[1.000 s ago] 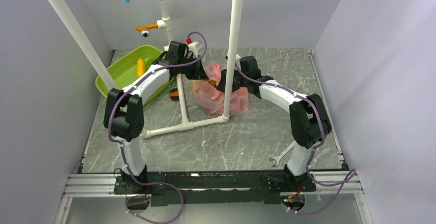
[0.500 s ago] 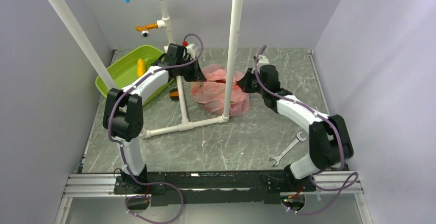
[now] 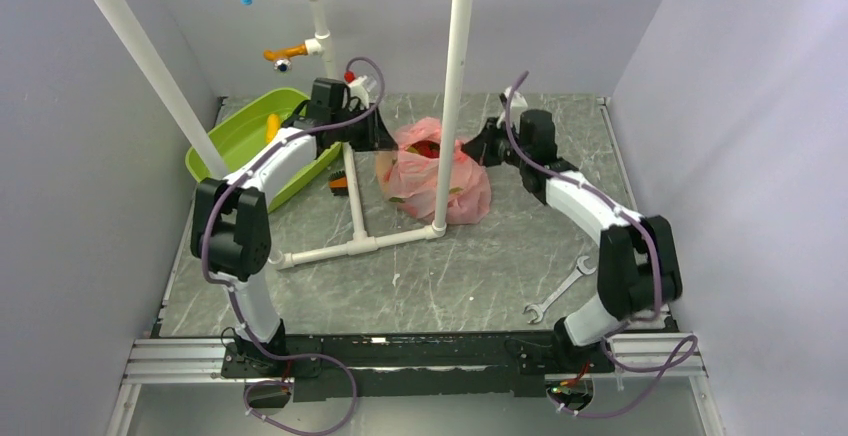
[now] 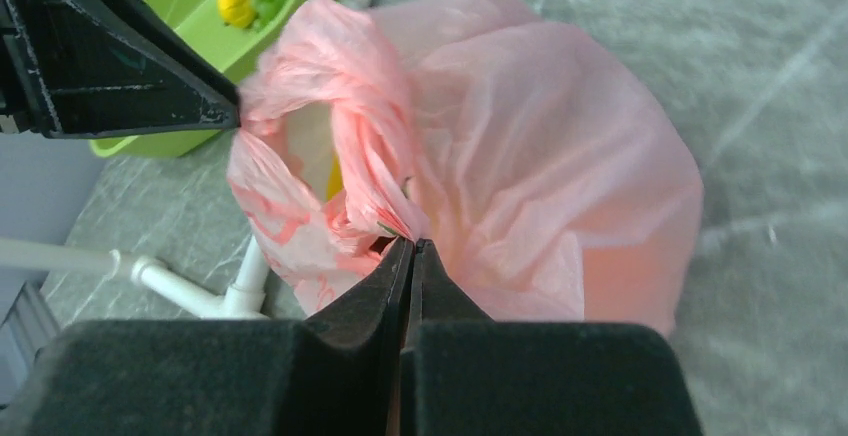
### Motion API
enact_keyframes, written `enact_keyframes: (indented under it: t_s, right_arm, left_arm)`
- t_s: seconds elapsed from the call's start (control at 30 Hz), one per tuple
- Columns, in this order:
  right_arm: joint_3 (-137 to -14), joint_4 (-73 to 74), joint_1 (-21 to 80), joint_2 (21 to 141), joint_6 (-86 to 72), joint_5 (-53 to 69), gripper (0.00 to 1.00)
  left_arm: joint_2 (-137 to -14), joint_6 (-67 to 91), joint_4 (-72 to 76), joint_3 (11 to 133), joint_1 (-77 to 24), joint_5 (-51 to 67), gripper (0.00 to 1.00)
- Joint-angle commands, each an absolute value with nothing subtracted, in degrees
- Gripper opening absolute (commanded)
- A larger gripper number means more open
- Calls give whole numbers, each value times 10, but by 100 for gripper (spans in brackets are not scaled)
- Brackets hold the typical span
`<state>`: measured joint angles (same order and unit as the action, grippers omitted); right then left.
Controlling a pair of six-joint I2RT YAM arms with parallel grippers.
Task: Take the fake fruits out of the plastic bag
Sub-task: Adjust the plastic bag at the center of the board.
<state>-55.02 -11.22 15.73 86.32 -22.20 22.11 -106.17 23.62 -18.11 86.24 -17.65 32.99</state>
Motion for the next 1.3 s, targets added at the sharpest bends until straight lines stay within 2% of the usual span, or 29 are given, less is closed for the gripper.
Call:
enact_keyframes:
  t_s: [0.0, 0.07, 0.2, 0.23, 0.4, 0.57, 0.63, 0.7, 0.8, 0.9, 0.93, 1.1, 1.27]
  right_arm:
    - [-681, -57, 152, 939, -126, 374, 0]
    - [-726, -22, 156, 972, -111, 402, 0]
    - [-741, -3, 159, 985, -103, 434, 0]
    - [-740, -3, 161, 983, -101, 438, 0]
    - [-718, -3, 176, 965, -97, 435, 0]
    - [-681, -27, 180, 939, -119, 424, 0]
    - [-668, -35, 181, 930, -131, 415, 0]
    - [-658, -38, 184, 920, -142, 390, 0]
    - [-629, -48, 189, 901, -153, 340, 0]
    - [-596, -58, 190, 873, -164, 254, 0]
    - [-588, -56, 190, 861, -169, 215, 0]
    - [-595, -21, 181, 832, -202, 30, 0]
    - [-655, -15, 170, 837, -165, 43, 0]
  left_arm:
    - [-991, 158, -153, 852, -159, 311, 41]
    - [-977, 111, -162, 856, -169, 269, 57]
    - [-968, 56, -160, 860, -192, 214, 84]
    - [-971, 39, -160, 865, -203, 188, 87]
    - [-998, 16, -159, 880, -239, 138, 90]
    - [-1063, -24, -204, 970, -292, 95, 90]
    - [-1094, -7, -230, 1013, -291, 86, 86]
    - [-1113, 25, -251, 1036, -279, 81, 73]
    - [-1110, 53, -236, 1013, -249, 104, 41]
    - [-1097, 67, -247, 999, -224, 107, 5]
    - [-1083, 74, -253, 994, -218, 99, 0]
    - [-976, 110, -210, 884, -201, 88, 0]
    - [-886, 71, -139, 778, -199, 107, 0]
